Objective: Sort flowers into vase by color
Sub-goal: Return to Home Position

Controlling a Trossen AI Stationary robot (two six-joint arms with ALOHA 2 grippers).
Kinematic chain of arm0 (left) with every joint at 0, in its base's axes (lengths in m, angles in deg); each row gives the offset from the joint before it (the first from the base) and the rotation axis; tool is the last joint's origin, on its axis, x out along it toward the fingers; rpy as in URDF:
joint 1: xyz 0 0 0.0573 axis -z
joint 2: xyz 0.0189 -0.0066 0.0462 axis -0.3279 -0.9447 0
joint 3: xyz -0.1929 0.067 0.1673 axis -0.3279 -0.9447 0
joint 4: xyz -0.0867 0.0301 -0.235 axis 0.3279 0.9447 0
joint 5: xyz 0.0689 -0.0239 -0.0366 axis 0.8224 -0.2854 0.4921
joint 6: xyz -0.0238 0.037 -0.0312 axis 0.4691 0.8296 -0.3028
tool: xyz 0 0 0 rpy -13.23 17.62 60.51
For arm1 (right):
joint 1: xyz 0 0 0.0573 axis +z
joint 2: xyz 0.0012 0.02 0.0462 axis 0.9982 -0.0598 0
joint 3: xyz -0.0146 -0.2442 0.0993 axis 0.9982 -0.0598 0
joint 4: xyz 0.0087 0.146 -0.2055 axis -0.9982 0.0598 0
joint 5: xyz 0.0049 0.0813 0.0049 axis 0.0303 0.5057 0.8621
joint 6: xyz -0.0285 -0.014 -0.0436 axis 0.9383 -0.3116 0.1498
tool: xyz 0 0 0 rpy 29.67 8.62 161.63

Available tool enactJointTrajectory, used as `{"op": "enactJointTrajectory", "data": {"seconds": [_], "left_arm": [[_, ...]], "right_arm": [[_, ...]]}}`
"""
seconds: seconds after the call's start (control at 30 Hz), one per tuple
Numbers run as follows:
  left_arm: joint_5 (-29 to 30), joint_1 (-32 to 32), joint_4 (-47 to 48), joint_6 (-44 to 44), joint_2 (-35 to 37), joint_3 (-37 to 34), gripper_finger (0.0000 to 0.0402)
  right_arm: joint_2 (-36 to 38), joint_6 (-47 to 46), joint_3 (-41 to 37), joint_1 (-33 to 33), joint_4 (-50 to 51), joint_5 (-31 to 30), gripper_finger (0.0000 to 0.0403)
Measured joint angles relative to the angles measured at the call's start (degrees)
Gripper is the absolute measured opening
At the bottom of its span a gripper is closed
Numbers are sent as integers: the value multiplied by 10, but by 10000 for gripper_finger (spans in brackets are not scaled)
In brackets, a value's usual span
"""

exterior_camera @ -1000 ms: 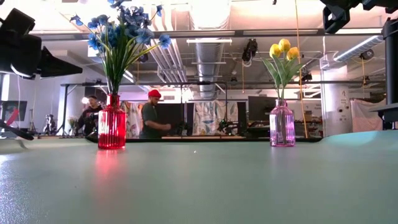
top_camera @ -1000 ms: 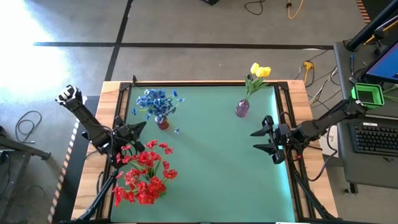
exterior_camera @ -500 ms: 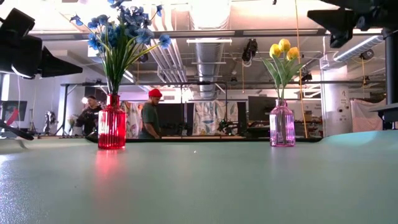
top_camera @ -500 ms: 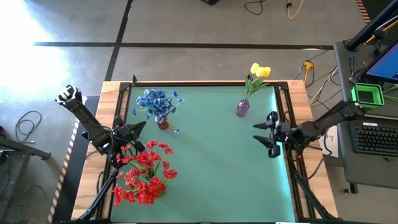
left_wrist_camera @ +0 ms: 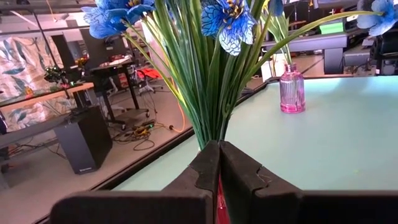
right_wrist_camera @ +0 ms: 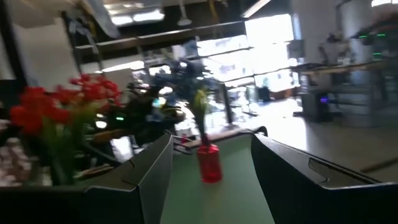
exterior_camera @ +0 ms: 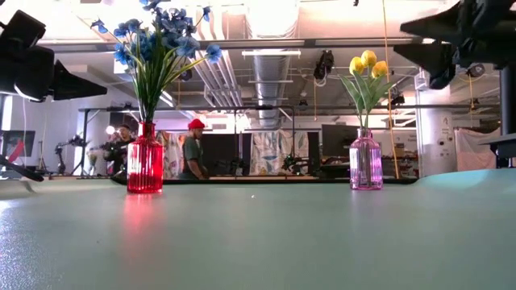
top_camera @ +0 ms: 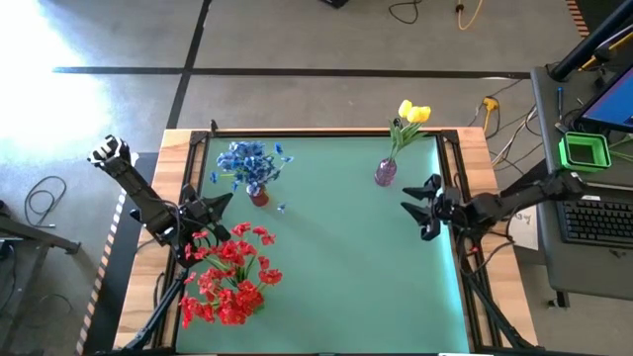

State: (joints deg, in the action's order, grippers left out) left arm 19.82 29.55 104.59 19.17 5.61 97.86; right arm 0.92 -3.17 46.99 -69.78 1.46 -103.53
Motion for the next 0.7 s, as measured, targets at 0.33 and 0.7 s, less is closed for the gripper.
{"op": "enactJointTrajectory", "data": {"seconds": [0.33, 0.7], "left_arm": [[0, 0, -4, 0, 0, 0, 0], [-1, 0, -4, 0, 0, 1, 0]], "right_arm": [[-21, 16, 0, -11, 1, -9, 210], [-22, 21, -1, -11, 2, -9, 210]]}}
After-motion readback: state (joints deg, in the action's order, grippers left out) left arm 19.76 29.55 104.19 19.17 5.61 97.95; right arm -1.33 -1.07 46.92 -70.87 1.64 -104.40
